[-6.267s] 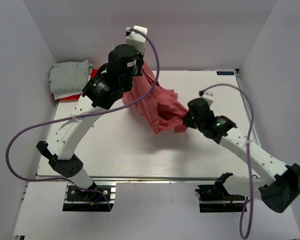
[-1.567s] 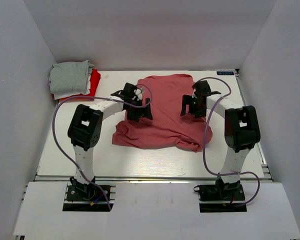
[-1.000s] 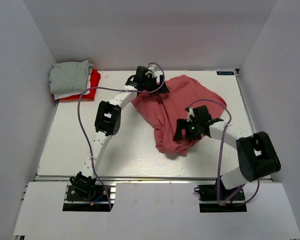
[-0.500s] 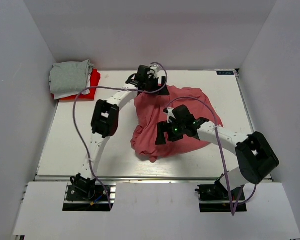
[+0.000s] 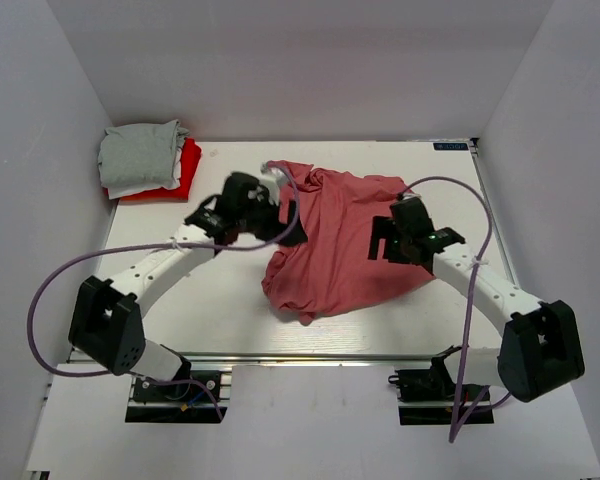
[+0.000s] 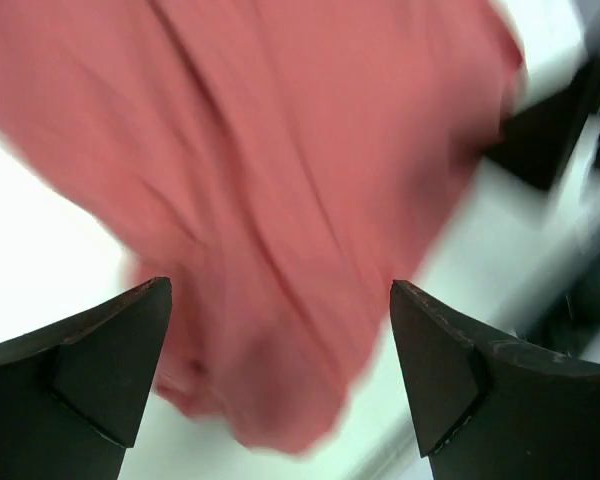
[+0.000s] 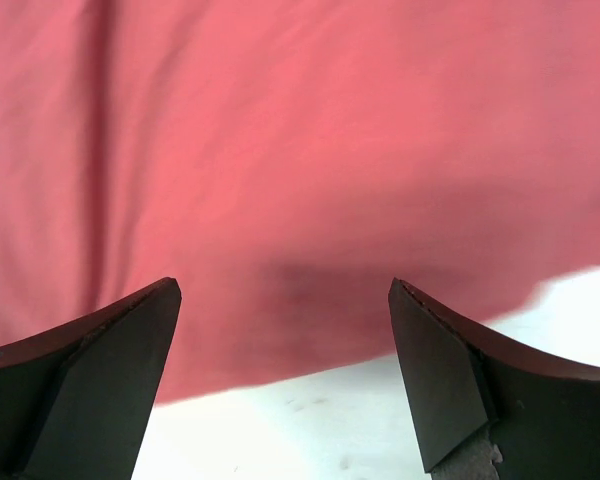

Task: Fold and stack the t-shirts
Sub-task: Flatten out the tshirt

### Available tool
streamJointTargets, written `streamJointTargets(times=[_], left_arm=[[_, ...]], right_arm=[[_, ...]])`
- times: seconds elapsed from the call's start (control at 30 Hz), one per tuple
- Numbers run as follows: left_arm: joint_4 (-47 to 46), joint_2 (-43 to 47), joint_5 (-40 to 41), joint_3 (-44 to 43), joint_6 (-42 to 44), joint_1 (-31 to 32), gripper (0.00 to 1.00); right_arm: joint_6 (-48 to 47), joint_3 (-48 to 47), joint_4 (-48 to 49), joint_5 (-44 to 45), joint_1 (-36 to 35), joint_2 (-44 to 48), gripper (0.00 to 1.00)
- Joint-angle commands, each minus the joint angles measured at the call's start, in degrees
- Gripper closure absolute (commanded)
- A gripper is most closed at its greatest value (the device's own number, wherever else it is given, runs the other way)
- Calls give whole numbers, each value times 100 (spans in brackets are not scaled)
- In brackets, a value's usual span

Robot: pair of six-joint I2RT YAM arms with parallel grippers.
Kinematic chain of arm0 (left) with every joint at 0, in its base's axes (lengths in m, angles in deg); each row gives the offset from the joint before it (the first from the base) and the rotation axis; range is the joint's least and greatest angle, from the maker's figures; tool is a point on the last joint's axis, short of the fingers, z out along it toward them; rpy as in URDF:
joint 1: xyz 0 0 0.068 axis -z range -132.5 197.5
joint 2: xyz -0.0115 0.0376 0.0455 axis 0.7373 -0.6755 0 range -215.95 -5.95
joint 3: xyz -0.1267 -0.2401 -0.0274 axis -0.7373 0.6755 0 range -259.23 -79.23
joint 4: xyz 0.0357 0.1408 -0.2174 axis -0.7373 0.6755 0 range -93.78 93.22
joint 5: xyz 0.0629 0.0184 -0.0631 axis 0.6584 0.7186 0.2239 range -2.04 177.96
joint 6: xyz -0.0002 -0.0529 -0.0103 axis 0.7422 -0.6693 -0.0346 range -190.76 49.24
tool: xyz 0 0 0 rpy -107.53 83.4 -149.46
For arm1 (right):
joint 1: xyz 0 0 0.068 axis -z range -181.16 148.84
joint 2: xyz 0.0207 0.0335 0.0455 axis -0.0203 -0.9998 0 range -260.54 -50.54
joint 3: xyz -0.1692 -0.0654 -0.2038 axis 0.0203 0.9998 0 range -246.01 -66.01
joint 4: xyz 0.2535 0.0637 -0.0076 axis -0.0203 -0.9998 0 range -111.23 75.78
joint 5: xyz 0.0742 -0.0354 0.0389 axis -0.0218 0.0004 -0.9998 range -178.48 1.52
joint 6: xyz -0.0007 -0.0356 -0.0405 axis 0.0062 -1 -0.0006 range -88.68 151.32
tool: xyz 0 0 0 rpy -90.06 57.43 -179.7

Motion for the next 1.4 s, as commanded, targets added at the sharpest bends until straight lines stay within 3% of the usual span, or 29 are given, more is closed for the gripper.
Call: streamJointTargets(times=[0.0,0.17,0.53,0.6,0.7,0.9,1.0,1.23,1.37], left_arm=[[-111,81,-1255,899,-235,590,0],[342,83,-713,1165,-542,1846,0],[792,224,333,1842,-1659,2956,0],[792,-65,562,1851,-1825,3044,0],[1134,-330,1613,1438,-2141,3106,0],[1021,-261,2732,1490,-2740,3159,5],[951,-479,2734,1490,-2740,3159,9],[486,-656,3146,1674,-3109,3159,32],[152,-603,3621,1727,-3302,3159,33]], right_arm=[[135,-25,-193,646,506,269,10],[82,106,-237,261,1166,410,10],[-103,291,-79,-636,1984,445,10],[-111,335,-35,-698,2010,480,10],[-173,344,1,-786,2072,585,10],[-164,449,45,-611,2177,981,10],[-242,475,36,-488,2212,1051,10],[11,511,1,-330,2353,1025,10],[73,607,-17,-303,2423,1069,10]])
